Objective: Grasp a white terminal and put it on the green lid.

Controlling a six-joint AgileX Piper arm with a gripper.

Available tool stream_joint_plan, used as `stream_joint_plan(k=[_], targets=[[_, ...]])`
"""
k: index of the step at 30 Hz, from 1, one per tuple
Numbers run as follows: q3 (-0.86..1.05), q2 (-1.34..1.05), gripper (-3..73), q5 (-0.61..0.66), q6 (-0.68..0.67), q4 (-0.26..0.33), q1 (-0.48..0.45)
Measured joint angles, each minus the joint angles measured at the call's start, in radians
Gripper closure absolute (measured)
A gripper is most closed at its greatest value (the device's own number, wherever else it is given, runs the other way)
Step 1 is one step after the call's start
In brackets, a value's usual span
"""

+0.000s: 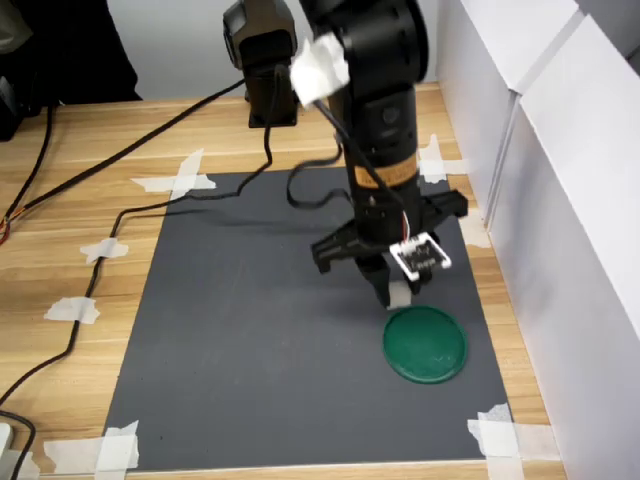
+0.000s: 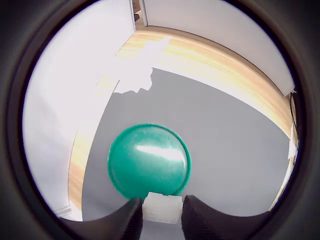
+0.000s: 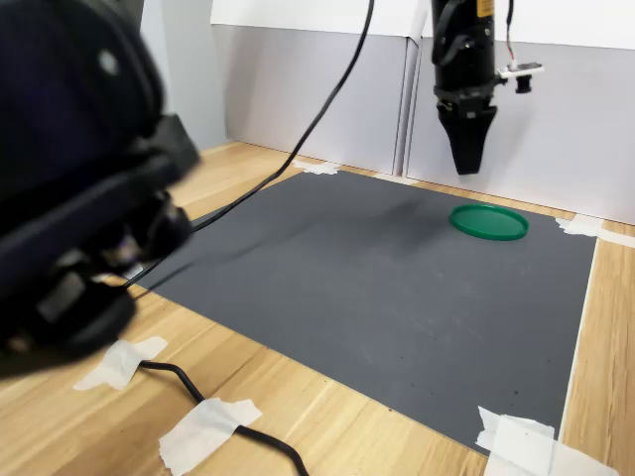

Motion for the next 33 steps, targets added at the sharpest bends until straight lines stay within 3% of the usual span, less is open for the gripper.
stream_joint_plan(k=[6,14,24,33], targets=[[-0.036,0.077,39.0,-0.003,-0.05,0.076,0.0],[-0.037,0.096,39.0,-0.009,-0.124,0.079,-0.002],[-0.038,0.098,20.0,-0.044,-0.136,0.081,-0.002],[0.079,-0.122,19.6,-0.087,-0.127,0.075,-0.004]])
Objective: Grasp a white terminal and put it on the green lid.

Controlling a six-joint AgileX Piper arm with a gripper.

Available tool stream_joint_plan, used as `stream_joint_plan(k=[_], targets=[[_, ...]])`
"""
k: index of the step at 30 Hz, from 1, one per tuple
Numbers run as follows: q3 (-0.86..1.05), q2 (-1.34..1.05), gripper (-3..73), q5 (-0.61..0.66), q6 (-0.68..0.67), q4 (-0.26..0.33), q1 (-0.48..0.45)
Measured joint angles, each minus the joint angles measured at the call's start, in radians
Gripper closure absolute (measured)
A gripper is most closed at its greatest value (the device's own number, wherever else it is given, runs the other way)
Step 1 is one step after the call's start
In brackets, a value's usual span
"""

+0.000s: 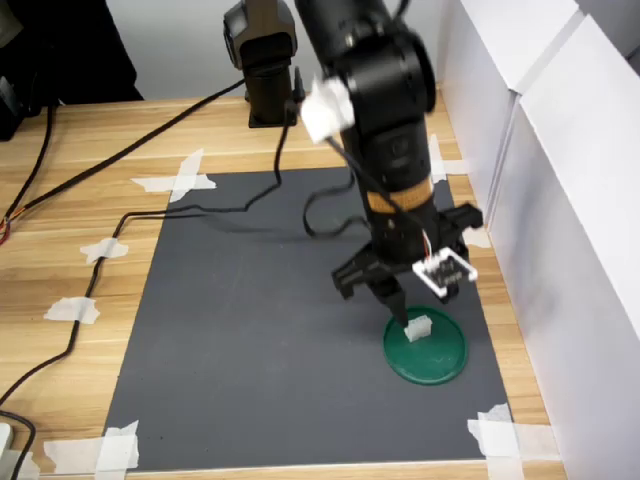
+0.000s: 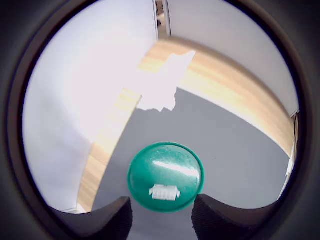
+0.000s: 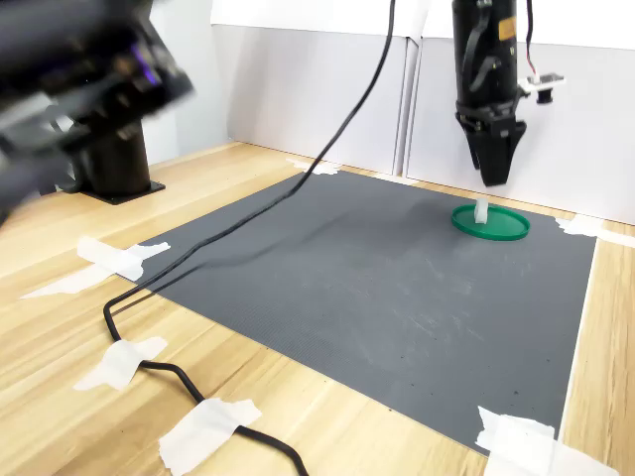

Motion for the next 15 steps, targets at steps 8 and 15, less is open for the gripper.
stream_joint_plan(k=[8,15], targets=[[0.315,-0.39,45.0,-0.139,0.046,-0.03,-0.082],[0.625,-0.765,60.3,-0.295,0.052,-0.043,-0.274]])
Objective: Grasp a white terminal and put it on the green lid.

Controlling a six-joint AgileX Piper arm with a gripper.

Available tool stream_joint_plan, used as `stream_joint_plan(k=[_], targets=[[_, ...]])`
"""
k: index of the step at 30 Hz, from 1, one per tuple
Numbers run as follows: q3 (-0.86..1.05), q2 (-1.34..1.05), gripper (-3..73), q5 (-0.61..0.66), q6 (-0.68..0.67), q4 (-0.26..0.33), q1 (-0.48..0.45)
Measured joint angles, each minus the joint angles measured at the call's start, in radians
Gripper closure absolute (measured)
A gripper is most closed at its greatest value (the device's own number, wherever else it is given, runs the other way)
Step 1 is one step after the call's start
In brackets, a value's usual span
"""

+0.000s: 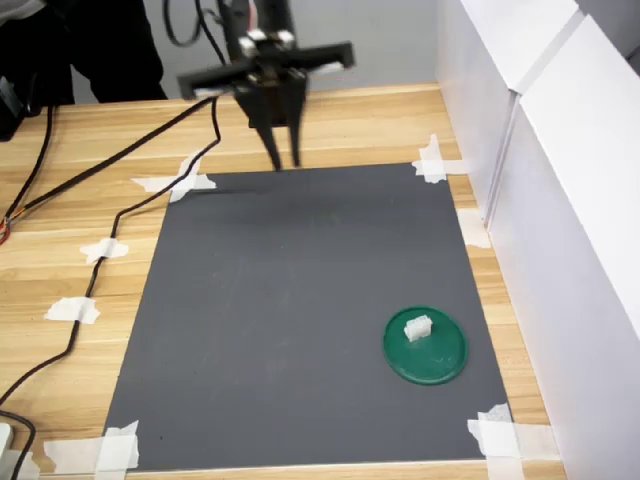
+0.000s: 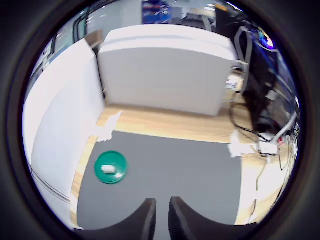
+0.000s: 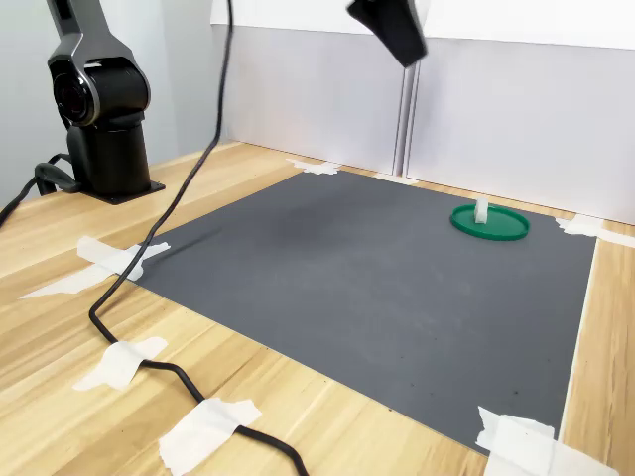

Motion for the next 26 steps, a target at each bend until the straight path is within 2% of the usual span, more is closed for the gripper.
stream_joint_plan(k=[5,10,14,20,26], targets=[[0.268,-0.326,62.0,-0.106,-0.029,-0.002,-0.085],[0.507,-0.7,62.0,-0.163,-0.036,0.006,-0.086],[0.635,-0.908,62.0,-0.168,-0.036,0.008,-0.086],[0.735,-1.062,62.0,-0.156,-0.038,0.004,-0.086],[0.749,-1.119,62.0,-0.14,-0.036,0.003,-0.086]])
